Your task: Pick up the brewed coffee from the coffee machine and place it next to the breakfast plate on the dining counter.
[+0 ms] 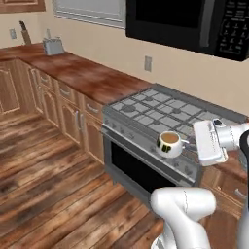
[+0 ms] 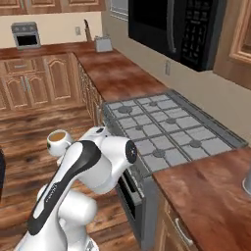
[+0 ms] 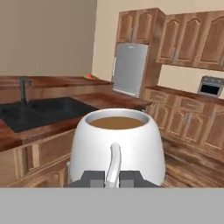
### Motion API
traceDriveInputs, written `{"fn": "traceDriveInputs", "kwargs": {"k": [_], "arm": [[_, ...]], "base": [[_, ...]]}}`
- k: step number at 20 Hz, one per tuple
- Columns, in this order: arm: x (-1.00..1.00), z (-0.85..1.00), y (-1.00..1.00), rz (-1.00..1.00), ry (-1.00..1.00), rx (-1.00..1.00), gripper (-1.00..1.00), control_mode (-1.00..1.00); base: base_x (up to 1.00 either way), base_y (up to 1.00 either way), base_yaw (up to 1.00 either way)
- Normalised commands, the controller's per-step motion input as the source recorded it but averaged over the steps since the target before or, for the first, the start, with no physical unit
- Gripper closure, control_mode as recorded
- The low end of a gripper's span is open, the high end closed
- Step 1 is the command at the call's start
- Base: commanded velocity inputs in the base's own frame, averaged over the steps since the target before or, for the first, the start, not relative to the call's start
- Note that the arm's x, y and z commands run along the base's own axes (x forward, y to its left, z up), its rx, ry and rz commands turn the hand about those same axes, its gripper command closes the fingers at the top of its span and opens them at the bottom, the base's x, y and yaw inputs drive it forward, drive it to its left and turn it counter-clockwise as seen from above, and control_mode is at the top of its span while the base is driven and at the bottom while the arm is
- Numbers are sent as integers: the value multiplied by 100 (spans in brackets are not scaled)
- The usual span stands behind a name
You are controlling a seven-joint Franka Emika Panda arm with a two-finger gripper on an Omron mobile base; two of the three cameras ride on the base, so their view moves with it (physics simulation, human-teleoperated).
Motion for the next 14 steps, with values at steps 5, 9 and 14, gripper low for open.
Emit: {"fn": "traceDriveInputs", "kwargs": {"k": [5,9,14], "arm": [[0,0,0,0,0,0,100,100],[0,0,0,0,0,0,100,100],[0,0,0,0,0,0,100,100]], "base": [[0,35,85],[2,26,84],[-6,24,82]]}}
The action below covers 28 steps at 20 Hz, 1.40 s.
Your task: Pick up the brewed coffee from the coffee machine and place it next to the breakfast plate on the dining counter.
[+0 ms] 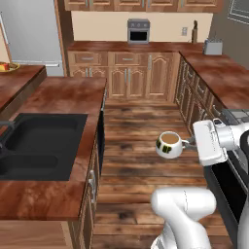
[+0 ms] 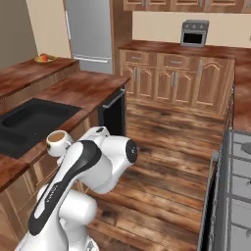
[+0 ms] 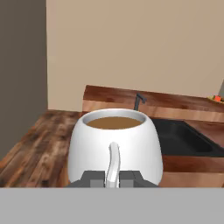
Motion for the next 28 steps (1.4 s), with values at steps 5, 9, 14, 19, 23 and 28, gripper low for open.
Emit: {"fn": "traceDriveInputs", "kwargs": {"k": [5,9,14,19,23,28], "arm": [[0,0,0,0,0,0,100,100],[0,0,0,0,0,0,100,100],[0,0,0,0,0,0,100,100],[0,0,0,0,0,0,100,100],[0,0,0,0,0,0,100,100],[0,0,0,0,0,0,100,100]], "base": [[-36,36,77],[-1,11,70],[-6,55,66],[0,100,57],[51,100,36],[84,100,25]]}}
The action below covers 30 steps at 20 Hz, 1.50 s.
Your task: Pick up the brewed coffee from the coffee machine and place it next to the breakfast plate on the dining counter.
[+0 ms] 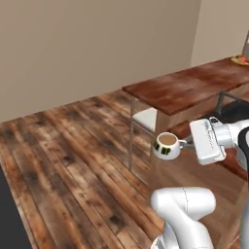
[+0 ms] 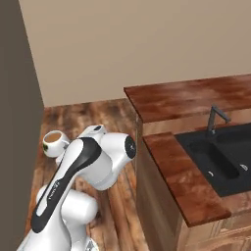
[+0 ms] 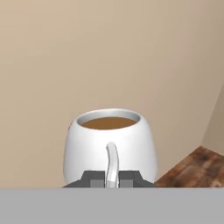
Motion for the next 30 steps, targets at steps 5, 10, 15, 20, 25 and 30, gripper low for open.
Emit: {"fn": "traceDriveInputs", "kwargs": {"k": [5,10,15,20,25,30], "arm": [[0,0,0,0,0,0,100,100],[0,0,0,0,0,0,100,100],[0,0,0,0,0,0,100,100],[0,0,0,0,0,0,100,100],[0,0,0,0,0,0,100,100],[0,0,0,0,0,0,100,100]], "base": [[100,55,4],[100,57,0],[100,64,-2],[100,52,-3],[100,36,-11],[100,10,-21]]}}
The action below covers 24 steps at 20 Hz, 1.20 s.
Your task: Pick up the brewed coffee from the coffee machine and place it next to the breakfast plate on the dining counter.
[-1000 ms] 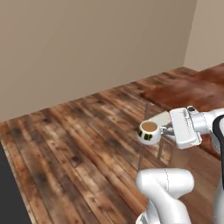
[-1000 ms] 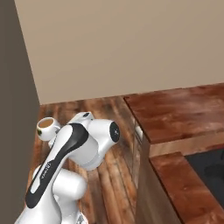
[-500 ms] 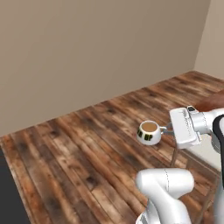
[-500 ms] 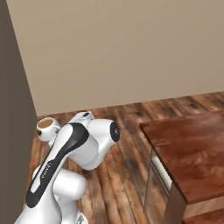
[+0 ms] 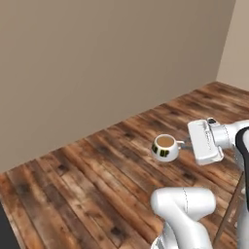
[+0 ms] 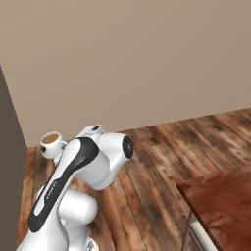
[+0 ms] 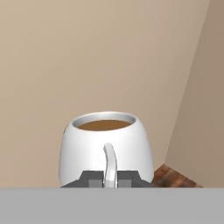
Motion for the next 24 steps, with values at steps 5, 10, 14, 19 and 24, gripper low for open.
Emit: {"fn": "traceDriveInputs", "kwargs": {"k": [5,10,14,19,24], "arm": [[0,0,0,0,0,0,100,100],[0,0,0,0,0,0,100,100],[0,0,0,0,0,0,100,100],[0,0,0,0,0,0,100,100],[0,0,0,0,0,0,100,100]], "base": [[100,0,-36],[100,0,-41],[100,0,-45],[100,0,-48],[90,0,-56]]}}
